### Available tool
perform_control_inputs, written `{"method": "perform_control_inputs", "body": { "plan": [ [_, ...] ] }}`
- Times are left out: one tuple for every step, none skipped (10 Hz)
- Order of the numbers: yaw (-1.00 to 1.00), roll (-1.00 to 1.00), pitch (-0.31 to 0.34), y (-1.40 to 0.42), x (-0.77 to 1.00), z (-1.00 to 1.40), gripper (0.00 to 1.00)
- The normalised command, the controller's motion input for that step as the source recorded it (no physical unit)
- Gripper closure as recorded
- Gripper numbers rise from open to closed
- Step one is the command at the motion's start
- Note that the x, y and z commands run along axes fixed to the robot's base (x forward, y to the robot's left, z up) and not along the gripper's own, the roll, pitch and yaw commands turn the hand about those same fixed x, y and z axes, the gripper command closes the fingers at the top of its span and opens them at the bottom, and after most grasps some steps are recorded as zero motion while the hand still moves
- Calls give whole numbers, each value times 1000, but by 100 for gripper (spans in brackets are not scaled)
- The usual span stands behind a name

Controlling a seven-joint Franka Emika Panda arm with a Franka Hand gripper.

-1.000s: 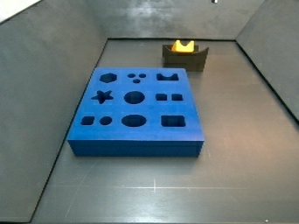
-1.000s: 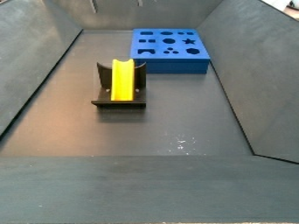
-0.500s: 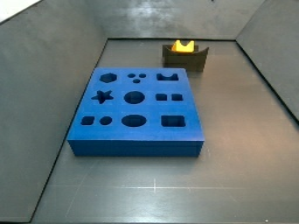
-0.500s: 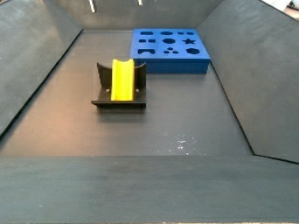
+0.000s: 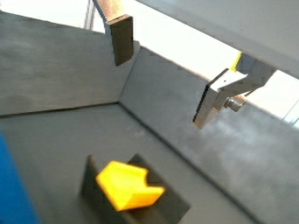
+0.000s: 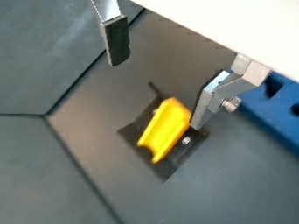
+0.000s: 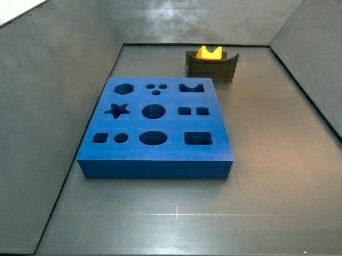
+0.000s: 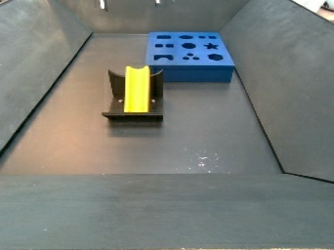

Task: Pick up the arch object. Move up. Place the arch object on the fixture. Regrasp the arch object. Move to above the board. Insert the arch object.
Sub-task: Regrasp the arch object.

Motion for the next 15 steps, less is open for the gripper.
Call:
{"method": "perform_control_inputs", "body": {
  "plan": [
    [19, 1000, 32, -28, 45, -9, 0],
    [24, 1000, 48, -30, 52, -11, 0],
    [38, 1000, 88, -32, 69, -11, 0],
    [48, 970, 111, -35, 77, -8, 0],
    [69, 702, 133, -41, 88, -12, 0],
    [88, 506, 141, -41, 92, -20, 0],
    [118, 286, 135, -31, 89, -7, 0],
    [134, 223, 121, -25, 82, -4, 0],
    [114, 162, 64, 76, 31, -1000, 0],
    [118, 151, 51, 76, 33, -1000, 0],
    [131, 132, 10, 67, 45, -1000, 0],
    [127, 107, -14, 63, 51, -1000, 0],
    [108, 79, -48, 59, 62, -1000, 0],
    [99, 75, -64, 56, 65, -1000, 0],
    [73, 69, -88, 50, 73, -1000, 0]
  ]
}}
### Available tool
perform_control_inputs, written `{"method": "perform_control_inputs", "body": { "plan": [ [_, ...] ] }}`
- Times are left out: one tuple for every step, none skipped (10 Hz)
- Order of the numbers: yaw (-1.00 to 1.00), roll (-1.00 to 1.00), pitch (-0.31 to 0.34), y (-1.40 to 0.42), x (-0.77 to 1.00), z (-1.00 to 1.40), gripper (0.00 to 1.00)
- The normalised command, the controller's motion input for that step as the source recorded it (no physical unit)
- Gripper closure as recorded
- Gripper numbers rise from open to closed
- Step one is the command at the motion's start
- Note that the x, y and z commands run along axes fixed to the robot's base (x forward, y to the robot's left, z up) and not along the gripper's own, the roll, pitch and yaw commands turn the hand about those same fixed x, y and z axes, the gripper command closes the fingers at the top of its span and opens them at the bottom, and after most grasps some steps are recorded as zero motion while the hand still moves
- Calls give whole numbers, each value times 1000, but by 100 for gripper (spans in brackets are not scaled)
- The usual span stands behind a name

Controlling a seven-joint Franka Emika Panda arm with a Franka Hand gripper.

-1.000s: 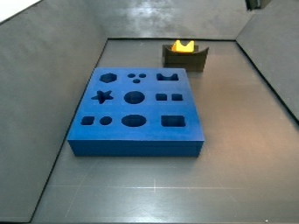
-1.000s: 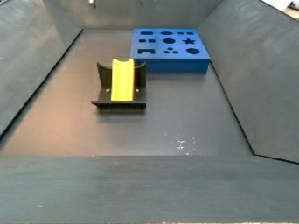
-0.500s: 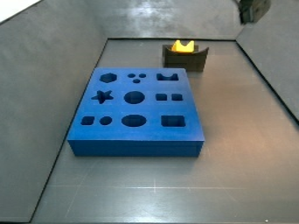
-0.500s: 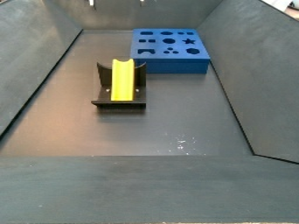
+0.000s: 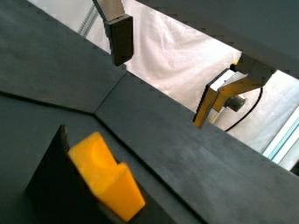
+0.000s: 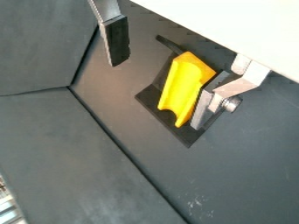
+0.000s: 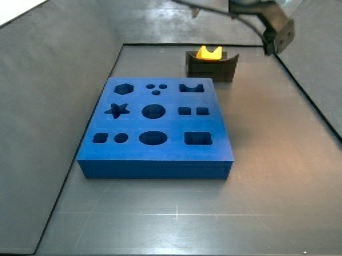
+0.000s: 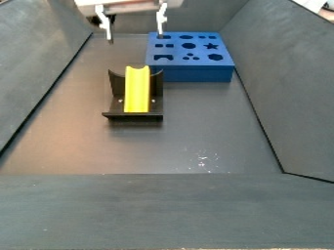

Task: Pick up the arch object. Move up. Place the arch object on the fixture. Regrasp the arch object. Move to above the board. Insert the arch object.
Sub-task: Regrasp the arch object.

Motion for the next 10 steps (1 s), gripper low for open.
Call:
{"method": "perform_control_inputs", "body": {
  "plan": [
    [51, 73, -92, 46, 79, -1000, 0],
    [23, 77, -89, 39, 87, -1000, 0],
    [11, 79, -82, 36, 91, -1000, 0],
    [-7, 76, -69, 29, 99, -1000, 0],
    [-17, 77, -54, 25, 104, -1000, 0],
    [-20, 76, -33, 19, 104, -968, 0],
    [-19, 77, -26, 14, 101, -893, 0],
    [-10, 71, -20, 10, 85, -755, 0],
    [1, 67, -19, 9, 73, -653, 0],
    [8, 68, -21, 8, 66, -544, 0]
  ]
}}
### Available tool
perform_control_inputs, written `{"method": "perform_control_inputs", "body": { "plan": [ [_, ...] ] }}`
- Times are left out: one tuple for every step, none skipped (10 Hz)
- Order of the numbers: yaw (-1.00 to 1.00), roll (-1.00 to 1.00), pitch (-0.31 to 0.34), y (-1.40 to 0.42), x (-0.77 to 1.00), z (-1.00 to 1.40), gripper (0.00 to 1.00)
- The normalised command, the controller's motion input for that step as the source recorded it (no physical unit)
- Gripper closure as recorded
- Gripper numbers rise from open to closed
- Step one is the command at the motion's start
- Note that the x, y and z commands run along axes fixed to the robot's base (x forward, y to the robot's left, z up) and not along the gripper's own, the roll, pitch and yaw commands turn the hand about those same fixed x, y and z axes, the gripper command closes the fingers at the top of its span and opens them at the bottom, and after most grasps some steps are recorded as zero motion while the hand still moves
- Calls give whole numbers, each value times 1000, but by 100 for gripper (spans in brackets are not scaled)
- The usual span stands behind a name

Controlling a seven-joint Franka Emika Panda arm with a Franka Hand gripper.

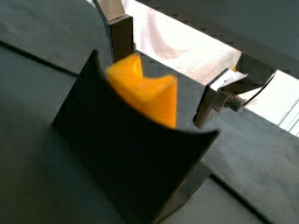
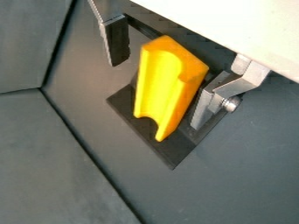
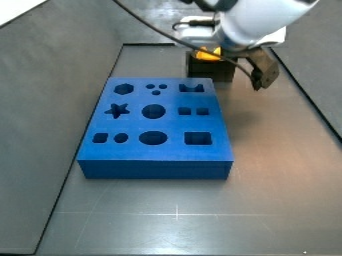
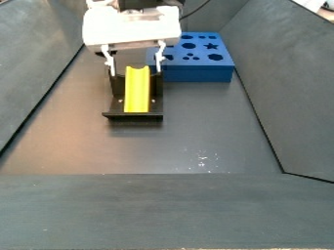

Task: Pick up the arch object. Move up. Place the arch object on the fixture. Regrasp the arch object. Move to above the board. Insert the arch object.
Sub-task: Regrasp the arch object, then move to above the board.

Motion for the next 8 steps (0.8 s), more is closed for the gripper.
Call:
{"method": "perform_control_inputs", "body": {
  "plan": [
    [14, 69, -20, 6, 72, -409, 0],
    [17, 70, -24, 8, 72, -312, 0],
    [22, 75, -31, 8, 66, -221, 0],
    [0, 0, 0, 0, 0, 0, 100],
    [129, 152, 363, 46, -2, 1000, 100],
    [134, 139, 355, 43, -1, 1000, 100],
    [180, 93, 321, 34, 2, 1000, 100],
    [244, 40, 263, 32, 7, 1000, 100]
  ]
}}
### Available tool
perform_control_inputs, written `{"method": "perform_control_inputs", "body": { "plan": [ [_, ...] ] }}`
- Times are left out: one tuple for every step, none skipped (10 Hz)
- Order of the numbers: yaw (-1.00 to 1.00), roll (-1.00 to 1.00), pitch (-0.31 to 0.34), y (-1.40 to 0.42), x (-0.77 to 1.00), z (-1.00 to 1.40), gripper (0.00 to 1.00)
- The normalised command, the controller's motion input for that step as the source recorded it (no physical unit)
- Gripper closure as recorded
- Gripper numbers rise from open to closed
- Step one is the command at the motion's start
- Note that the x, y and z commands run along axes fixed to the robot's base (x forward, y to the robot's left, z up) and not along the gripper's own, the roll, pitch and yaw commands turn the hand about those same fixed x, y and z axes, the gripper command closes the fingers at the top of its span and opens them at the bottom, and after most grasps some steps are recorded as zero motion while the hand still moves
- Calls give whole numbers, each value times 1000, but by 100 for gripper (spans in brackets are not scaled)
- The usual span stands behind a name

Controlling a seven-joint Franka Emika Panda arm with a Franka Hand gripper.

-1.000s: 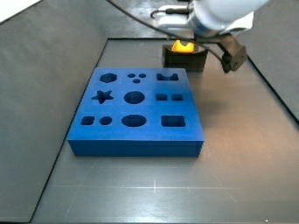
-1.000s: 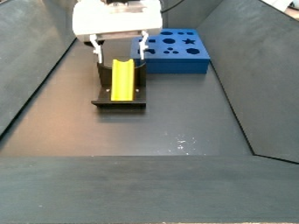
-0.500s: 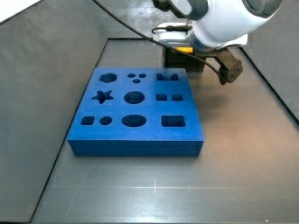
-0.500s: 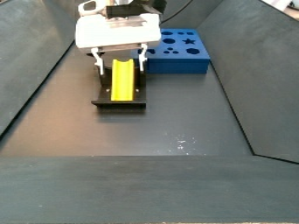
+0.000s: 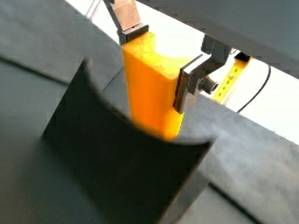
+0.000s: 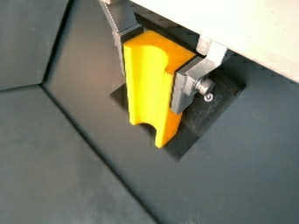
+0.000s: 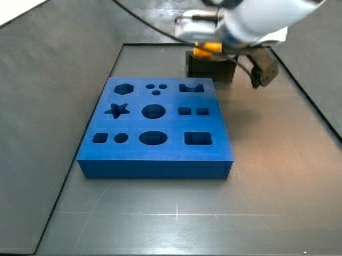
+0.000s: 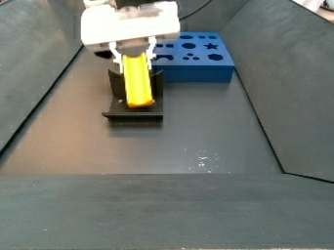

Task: Pick up the arch object. Move up. Place the arch object on the fixture. Regrasp the arch object. Move to above the board. Insert the arch object.
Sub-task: Move to above the board.

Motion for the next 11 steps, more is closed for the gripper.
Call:
{"method": "perform_control_inputs", "body": {
  "plan": [
    [265, 17, 229, 30, 10, 1000, 100],
    [286, -8, 149, 25, 13, 1000, 100],
    [286, -14, 92, 23, 15, 1000, 100],
    [258, -12, 30, 19, 18, 1000, 100],
    [239, -9, 1, 17, 21, 1000, 100],
    [185, -8, -36, 12, 22, 1000, 100],
    [142, -4, -50, 10, 24, 1000, 100],
    [84, -3, -56, 6, 24, 1000, 100],
    [59, -1, -53, 4, 22, 1000, 100],
    [16, -8, -45, 1, 19, 1000, 100],
    [-8, -9, -32, 0, 15, 1000, 100]
  ]
}}
